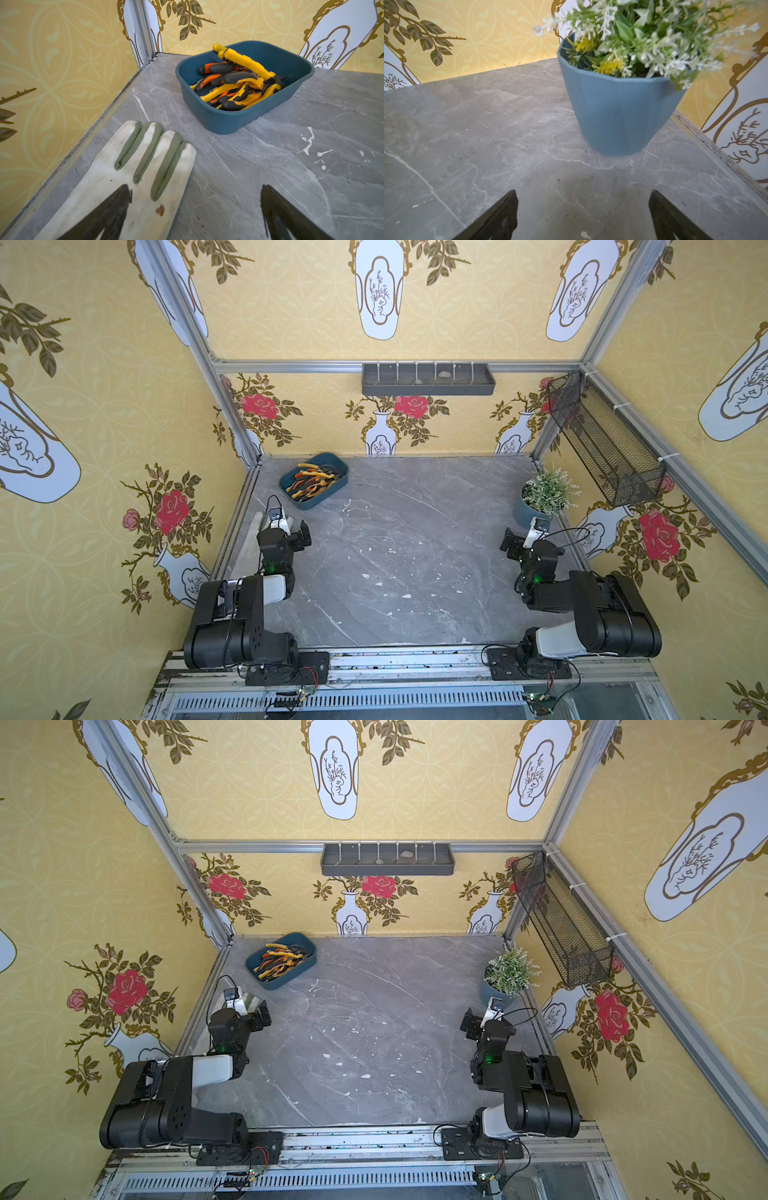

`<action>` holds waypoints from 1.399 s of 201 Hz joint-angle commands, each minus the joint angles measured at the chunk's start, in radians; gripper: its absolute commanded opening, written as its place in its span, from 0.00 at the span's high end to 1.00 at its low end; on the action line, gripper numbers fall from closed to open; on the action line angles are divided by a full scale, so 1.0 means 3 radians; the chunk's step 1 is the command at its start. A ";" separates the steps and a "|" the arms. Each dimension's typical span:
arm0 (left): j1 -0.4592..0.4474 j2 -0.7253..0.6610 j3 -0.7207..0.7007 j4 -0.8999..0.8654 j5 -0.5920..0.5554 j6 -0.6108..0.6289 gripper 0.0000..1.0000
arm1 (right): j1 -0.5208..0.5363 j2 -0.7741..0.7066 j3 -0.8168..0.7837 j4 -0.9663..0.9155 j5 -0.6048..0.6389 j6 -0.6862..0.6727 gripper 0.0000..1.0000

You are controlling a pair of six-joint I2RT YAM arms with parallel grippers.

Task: Take the pliers out of the storage box
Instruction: Move the storage box to the center of the board.

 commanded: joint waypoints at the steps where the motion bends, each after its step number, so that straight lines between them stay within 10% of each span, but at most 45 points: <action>1: 0.0011 -0.0001 -0.0019 0.0043 0.0005 0.0011 0.01 | 0.0004 -0.0010 0.0013 0.0136 -0.0121 -0.0061 0.03; 116: -0.0001 -0.0061 0.0027 -0.0029 0.0002 0.0019 0.01 | -0.0089 0.0004 0.0085 0.0020 -0.0257 -0.0014 0.03; 140: -0.0002 -0.0496 0.0799 -0.1587 -0.0023 0.0014 0.01 | -0.0149 -0.0108 0.0163 -0.0185 -0.0162 0.0083 0.02; 176: -0.0001 -0.0317 0.2139 -0.3246 -0.0632 -0.0679 0.01 | 0.0580 -0.0814 0.1322 -0.2705 0.0428 0.0535 0.03; 201: -0.0001 0.0400 0.3189 -0.4275 -0.0351 -0.0888 0.01 | 0.0896 -0.0501 0.2350 -0.4178 0.0605 0.1025 0.03; 235: 0.0024 0.1494 0.4307 -0.5144 0.0039 -0.1233 0.10 | 0.1129 0.0263 0.3304 -0.5441 0.0451 0.1398 0.03; 281: 0.0129 0.2062 0.4650 -0.5103 0.0304 -0.1677 0.33 | 0.1478 0.0331 0.3283 -0.5376 -0.0045 0.1516 0.02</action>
